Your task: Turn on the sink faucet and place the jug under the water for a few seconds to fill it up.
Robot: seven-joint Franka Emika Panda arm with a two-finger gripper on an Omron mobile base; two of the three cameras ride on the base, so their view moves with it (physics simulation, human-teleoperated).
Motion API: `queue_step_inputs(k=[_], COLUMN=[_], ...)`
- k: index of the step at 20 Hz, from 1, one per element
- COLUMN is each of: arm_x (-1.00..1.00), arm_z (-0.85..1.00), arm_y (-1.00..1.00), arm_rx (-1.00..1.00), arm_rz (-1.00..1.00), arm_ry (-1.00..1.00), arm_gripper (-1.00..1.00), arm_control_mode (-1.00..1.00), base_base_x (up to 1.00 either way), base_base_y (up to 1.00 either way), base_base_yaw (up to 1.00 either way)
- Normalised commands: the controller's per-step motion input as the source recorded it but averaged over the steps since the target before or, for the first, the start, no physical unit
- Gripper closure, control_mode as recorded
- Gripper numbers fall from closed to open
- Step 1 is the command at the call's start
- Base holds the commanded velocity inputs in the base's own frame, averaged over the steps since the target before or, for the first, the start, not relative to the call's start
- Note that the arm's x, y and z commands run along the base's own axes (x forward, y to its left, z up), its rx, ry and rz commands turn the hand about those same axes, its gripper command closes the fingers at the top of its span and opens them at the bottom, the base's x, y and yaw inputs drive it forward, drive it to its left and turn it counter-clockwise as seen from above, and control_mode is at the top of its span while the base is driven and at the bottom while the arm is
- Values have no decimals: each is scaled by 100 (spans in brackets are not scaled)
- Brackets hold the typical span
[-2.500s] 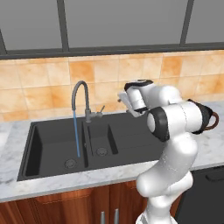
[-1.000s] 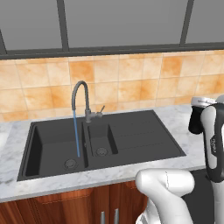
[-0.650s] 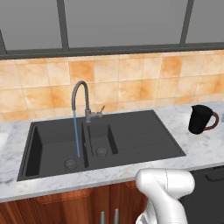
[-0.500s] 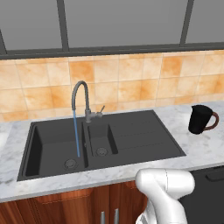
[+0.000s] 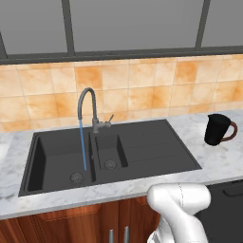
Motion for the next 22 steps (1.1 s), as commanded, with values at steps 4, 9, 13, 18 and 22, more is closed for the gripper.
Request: queue_step_inputs(k=[4,9,13,18,22], arm_x=[58,68,55,37,16], arm_z=[-20,-2,0,-12,-6], arm_y=[-7,0,-13,-33,-16], arm_rx=[-2,-2,-2,-2,0], arm_rz=[12,14,12,11,7], arm_ry=[-3,6,9,6,1], arm_gripper=[-100,-100,-100,-100,-100], arm_control_mode=[-100,-100,-100,-100,-100], base_base_x=[0,0,0,0,0], base_base_y=[0,0,0,0,0], base_base_yaw=[0,0,0,0,0])
